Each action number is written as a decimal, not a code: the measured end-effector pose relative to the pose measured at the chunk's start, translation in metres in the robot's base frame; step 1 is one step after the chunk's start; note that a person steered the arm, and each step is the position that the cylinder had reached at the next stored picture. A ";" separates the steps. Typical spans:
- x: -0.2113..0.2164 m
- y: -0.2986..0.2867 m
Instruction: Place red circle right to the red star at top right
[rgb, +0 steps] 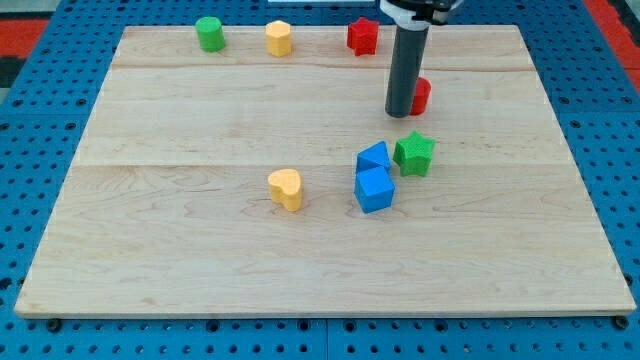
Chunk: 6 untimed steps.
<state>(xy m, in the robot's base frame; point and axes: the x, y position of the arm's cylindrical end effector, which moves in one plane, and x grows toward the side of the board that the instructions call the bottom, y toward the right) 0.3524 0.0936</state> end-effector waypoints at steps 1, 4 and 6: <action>-0.023 0.005; 0.009 0.054; -0.021 0.060</action>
<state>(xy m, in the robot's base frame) 0.3312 0.1533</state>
